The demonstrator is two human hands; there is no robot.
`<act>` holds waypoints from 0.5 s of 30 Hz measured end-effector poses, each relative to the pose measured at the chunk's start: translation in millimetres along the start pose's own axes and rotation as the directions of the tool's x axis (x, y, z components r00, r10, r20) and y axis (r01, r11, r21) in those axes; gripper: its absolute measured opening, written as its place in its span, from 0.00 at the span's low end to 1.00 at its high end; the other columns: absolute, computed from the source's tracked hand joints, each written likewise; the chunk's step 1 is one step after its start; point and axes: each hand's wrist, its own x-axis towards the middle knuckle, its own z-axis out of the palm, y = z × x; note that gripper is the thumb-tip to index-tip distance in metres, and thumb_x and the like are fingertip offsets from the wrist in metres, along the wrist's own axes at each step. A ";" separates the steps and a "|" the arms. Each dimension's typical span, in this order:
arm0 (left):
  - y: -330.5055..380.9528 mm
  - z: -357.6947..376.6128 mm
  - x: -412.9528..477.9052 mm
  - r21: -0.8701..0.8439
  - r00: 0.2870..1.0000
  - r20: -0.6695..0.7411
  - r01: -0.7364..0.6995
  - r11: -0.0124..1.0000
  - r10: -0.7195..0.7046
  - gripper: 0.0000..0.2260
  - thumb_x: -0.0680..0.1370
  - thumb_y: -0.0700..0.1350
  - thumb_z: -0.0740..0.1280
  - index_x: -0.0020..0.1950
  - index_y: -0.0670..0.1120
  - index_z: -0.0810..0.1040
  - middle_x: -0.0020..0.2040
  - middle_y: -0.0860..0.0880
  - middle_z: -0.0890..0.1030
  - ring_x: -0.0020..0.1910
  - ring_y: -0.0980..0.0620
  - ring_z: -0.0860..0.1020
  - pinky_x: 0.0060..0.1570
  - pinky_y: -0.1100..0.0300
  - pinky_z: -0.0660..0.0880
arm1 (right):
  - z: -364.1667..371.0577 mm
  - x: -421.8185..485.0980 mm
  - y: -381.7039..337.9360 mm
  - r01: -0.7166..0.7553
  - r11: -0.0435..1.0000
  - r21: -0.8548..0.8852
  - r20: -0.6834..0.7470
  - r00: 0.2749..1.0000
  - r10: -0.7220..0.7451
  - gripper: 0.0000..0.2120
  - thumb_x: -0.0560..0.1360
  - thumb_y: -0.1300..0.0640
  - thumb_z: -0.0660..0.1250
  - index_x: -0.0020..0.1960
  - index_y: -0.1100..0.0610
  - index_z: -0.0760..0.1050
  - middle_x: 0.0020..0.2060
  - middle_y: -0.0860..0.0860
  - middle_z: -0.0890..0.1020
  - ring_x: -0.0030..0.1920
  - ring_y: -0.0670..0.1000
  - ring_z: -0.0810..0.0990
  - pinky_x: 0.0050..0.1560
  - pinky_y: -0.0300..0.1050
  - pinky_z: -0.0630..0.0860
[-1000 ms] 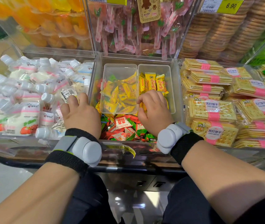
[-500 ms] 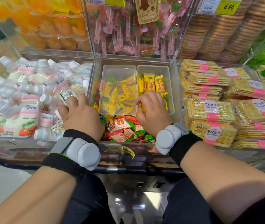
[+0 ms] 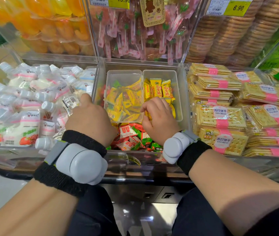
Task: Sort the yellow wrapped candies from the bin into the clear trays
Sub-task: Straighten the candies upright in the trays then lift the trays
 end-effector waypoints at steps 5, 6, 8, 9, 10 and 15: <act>7.0 -6.0 -0.6 -0.126 0.993 0.072 -0.089 0.988 0.098 0.12 0.66 0.53 0.69 0.31 0.45 0.76 0.46 0.47 0.62 0.28 0.53 0.68 0.33 0.59 0.65 | 0.8 0.6 2.4 0.023 1.000 0.014 0.046 0.999 -0.023 0.08 0.69 0.66 0.62 0.48 0.61 0.73 0.46 0.57 0.75 0.50 0.58 0.71 0.51 0.52 0.69; 8.8 -7.3 -0.4 -0.177 0.992 0.071 -0.093 0.980 0.107 0.12 0.65 0.53 0.69 0.31 0.45 0.76 0.45 0.47 0.63 0.29 0.55 0.68 0.32 0.60 0.64 | 1.2 0.4 2.6 0.031 0.999 0.021 0.053 0.998 -0.032 0.08 0.70 0.66 0.62 0.48 0.61 0.73 0.46 0.56 0.74 0.50 0.58 0.71 0.51 0.52 0.69; 12.3 -8.5 -0.9 -0.270 0.990 0.053 -0.109 0.957 0.128 0.12 0.64 0.53 0.69 0.32 0.44 0.78 0.43 0.47 0.67 0.32 0.56 0.69 0.30 0.60 0.62 | 1.9 -0.8 3.0 0.056 0.997 0.046 0.062 0.996 -0.059 0.08 0.69 0.64 0.64 0.49 0.61 0.73 0.46 0.56 0.74 0.50 0.57 0.71 0.51 0.51 0.69; 13.8 -8.9 -1.0 -0.314 0.990 0.035 -0.118 0.942 0.136 0.12 0.64 0.53 0.69 0.32 0.44 0.78 0.42 0.47 0.69 0.33 0.56 0.70 0.30 0.60 0.63 | 2.0 -1.5 3.5 0.069 0.996 0.059 0.069 0.995 -0.073 0.09 0.69 0.63 0.65 0.49 0.60 0.73 0.46 0.56 0.74 0.50 0.57 0.71 0.51 0.50 0.69; 15.1 -9.2 -0.9 -0.365 0.991 0.014 -0.119 0.923 0.134 0.11 0.64 0.53 0.69 0.31 0.44 0.78 0.41 0.46 0.71 0.33 0.56 0.71 0.30 0.59 0.63 | 2.0 -2.2 4.1 0.081 0.994 0.073 0.082 0.993 -0.087 0.11 0.68 0.62 0.66 0.50 0.59 0.73 0.47 0.56 0.74 0.50 0.57 0.71 0.50 0.50 0.69; 24.2 -7.2 -1.0 -0.619 0.992 -0.003 -0.098 0.779 0.122 0.11 0.64 0.49 0.69 0.31 0.41 0.78 0.34 0.48 0.73 0.32 0.58 0.69 0.28 0.63 0.63 | 3.2 -2.0 10.4 0.125 0.987 0.097 0.196 0.970 -0.142 0.25 0.64 0.55 0.72 0.60 0.55 0.71 0.51 0.55 0.73 0.53 0.56 0.69 0.51 0.51 0.69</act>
